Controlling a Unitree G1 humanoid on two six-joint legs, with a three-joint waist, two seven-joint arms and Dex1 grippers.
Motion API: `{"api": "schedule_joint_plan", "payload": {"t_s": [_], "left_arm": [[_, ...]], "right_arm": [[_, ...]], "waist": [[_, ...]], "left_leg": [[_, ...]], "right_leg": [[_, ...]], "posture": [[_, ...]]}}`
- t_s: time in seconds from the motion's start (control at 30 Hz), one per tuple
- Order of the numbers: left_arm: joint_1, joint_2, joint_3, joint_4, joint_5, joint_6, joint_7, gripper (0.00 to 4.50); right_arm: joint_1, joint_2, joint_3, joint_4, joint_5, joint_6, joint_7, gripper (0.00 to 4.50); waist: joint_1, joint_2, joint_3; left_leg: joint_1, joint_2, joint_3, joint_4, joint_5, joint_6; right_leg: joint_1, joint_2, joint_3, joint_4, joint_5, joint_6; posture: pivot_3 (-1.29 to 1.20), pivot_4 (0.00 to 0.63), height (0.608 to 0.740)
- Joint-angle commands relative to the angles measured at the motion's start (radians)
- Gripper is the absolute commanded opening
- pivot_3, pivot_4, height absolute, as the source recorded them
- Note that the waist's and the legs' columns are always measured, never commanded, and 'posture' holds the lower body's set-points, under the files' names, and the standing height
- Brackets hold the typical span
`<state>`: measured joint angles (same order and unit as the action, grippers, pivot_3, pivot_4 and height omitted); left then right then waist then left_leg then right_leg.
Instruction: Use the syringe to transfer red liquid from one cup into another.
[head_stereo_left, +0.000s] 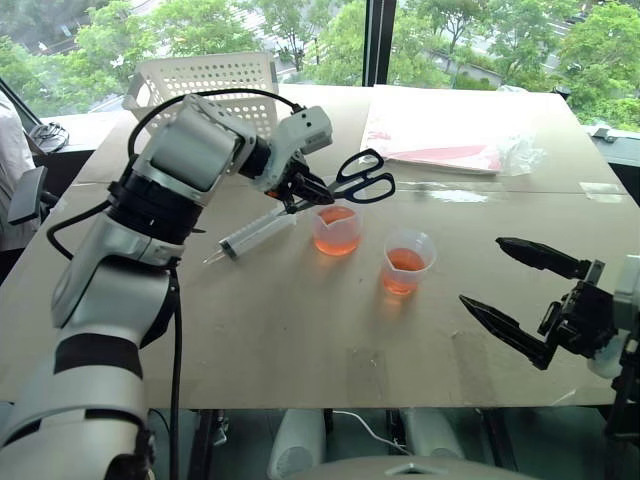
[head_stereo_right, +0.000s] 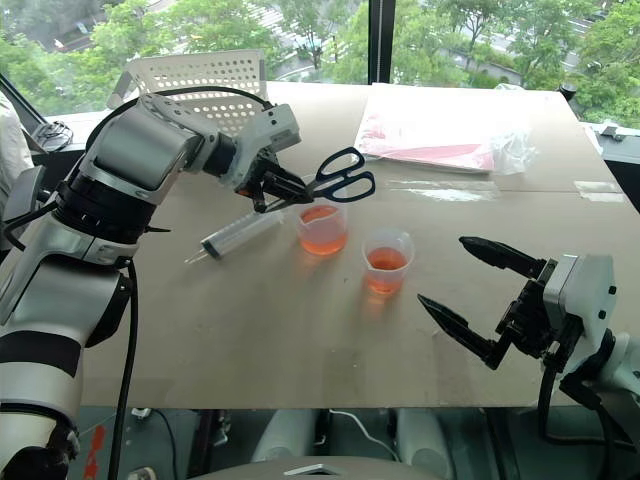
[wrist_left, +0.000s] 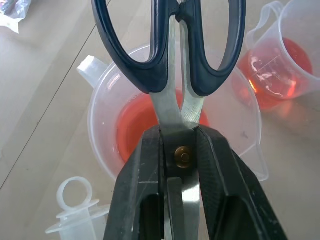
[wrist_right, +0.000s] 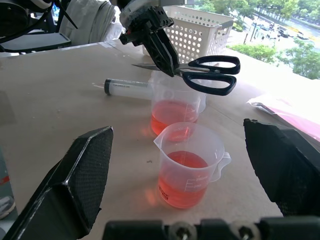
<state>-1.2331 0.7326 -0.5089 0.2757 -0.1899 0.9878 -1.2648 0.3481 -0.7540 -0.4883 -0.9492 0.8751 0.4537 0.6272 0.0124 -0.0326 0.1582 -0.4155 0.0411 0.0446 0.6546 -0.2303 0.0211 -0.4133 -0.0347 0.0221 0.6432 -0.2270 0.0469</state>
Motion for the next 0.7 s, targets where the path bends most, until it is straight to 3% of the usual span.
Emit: {"api": "schedule_joint_plan", "payload": {"t_s": [0.03, 0.23, 0.37, 0.57, 0.7], "left_arm": [[-0.015, 0.000, 0.025, -0.001, 0.011, -0.013, -0.013, 0.36], [-0.019, 0.003, 0.063, -0.005, -0.006, -0.002, -0.017, 0.36], [-0.034, 0.027, 0.169, -0.039, -0.087, 0.058, -0.045, 0.36], [-0.074, 0.078, 0.426, 0.015, -0.215, 0.246, 0.025, 0.36], [0.003, 0.144, 0.605, 0.077, -0.218, 0.222, 0.145, 0.36]], "right_arm": [[0.005, 0.002, -0.036, -0.035, 0.014, -0.025, -0.005, 4.50], [0.009, 0.001, -0.037, -0.036, 0.016, -0.025, -0.006, 4.50], [0.007, 0.000, -0.038, -0.028, 0.017, -0.028, 0.001, 4.50], [-0.033, -0.010, -0.018, -0.002, 0.019, -0.028, 0.016, 4.50], [-0.085, -0.024, 0.006, 0.030, 0.033, -0.025, 0.044, 4.50]], "waist": [[0.000, 0.000, 0.000], [0.000, 0.000, 0.000], [-0.002, 0.000, 0.000], [-0.006, 0.000, 0.000], [-0.012, 0.000, 0.000]], "left_leg": [[0.000, 0.000, 0.000, 0.000, 0.000, 0.000], [0.000, 0.000, 0.000, 0.000, 0.000, 0.000], [0.000, 0.000, 0.000, 0.000, 0.000, 0.000], [0.000, 0.000, -0.001, 0.000, 0.000, 0.000], [0.001, 0.000, -0.001, 0.000, 0.000, 0.000]], "right_leg": [[0.000, 0.000, 0.000, 0.000, 0.000, 0.000], [0.000, 0.000, 0.000, 0.000, 0.000, 0.000], [0.000, 0.000, 0.000, 0.000, 0.000, 0.000], [0.000, 0.000, -0.001, 0.000, 0.000, 0.000], [0.000, 0.000, -0.001, 0.001, 0.000, 0.001]], "posture": [[0.00, 0.150, 0.740], [0.00, 0.150, 0.740], [0.00, 0.150, 0.740], [0.00, 0.150, 0.740], [0.00, 0.150, 0.740]]}}
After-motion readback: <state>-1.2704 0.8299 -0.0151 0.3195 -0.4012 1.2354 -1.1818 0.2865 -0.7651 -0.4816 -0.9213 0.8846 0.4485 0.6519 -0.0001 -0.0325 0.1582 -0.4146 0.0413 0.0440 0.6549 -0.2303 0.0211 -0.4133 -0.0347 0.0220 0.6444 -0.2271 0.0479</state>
